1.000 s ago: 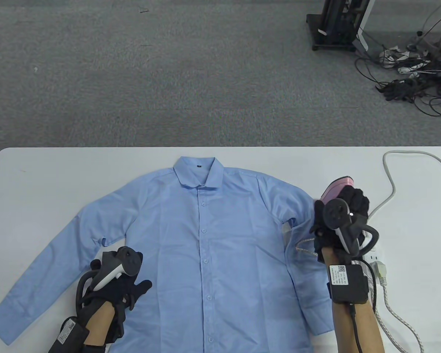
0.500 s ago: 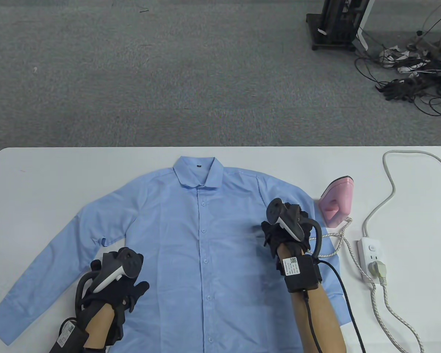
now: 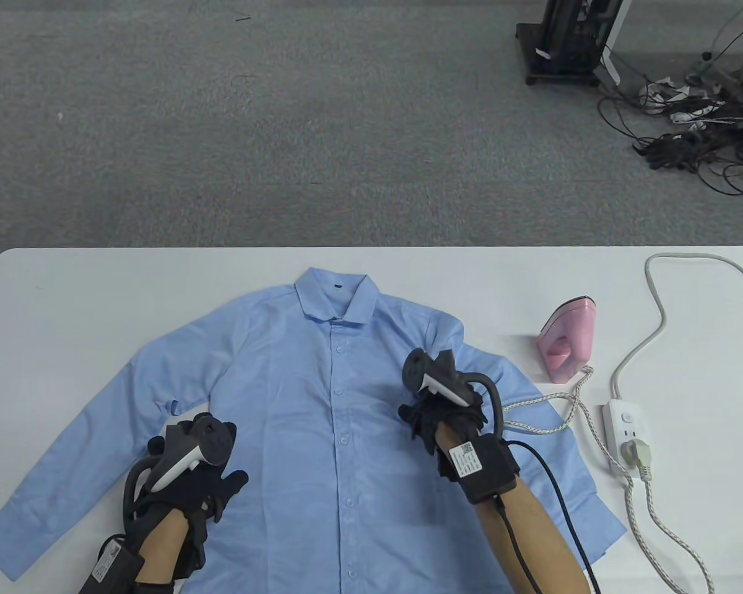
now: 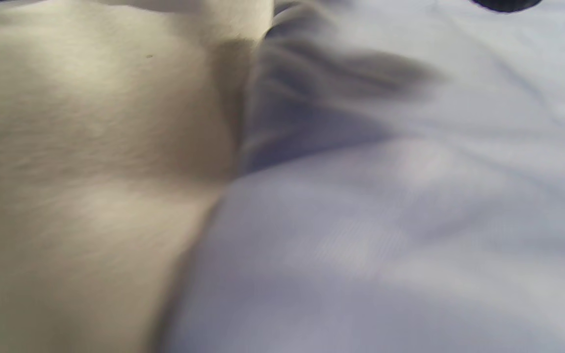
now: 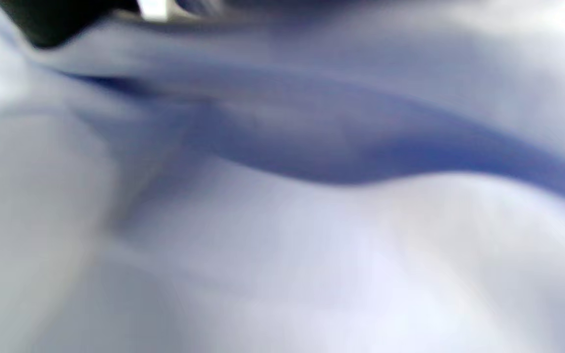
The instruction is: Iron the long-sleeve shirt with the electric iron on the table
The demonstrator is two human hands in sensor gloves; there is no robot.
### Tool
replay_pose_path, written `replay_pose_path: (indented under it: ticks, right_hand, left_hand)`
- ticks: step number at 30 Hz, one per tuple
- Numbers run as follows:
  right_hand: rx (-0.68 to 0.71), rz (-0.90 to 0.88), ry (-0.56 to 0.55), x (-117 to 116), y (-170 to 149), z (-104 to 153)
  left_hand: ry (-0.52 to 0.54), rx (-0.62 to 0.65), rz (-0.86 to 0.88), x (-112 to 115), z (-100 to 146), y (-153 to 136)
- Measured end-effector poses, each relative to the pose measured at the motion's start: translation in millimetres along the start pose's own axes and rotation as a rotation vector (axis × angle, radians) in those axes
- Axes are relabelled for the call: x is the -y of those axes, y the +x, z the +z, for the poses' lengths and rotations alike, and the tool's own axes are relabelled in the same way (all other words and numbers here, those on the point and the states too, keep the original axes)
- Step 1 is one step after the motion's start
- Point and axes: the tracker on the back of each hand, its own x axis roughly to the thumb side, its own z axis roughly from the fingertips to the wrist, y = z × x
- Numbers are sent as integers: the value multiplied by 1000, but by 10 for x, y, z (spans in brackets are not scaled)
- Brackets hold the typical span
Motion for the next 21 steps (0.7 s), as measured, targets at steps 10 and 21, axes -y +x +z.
replay_pose_path:
  ticks: [10, 21]
  right_hand:
    - [531, -112, 457, -310, 636, 1100]
    - [805, -667, 1118, -614, 774, 1410]
  left_hand:
    - [137, 29, 24, -60, 42, 30]
    - [230, 17, 124, -168, 90, -97]
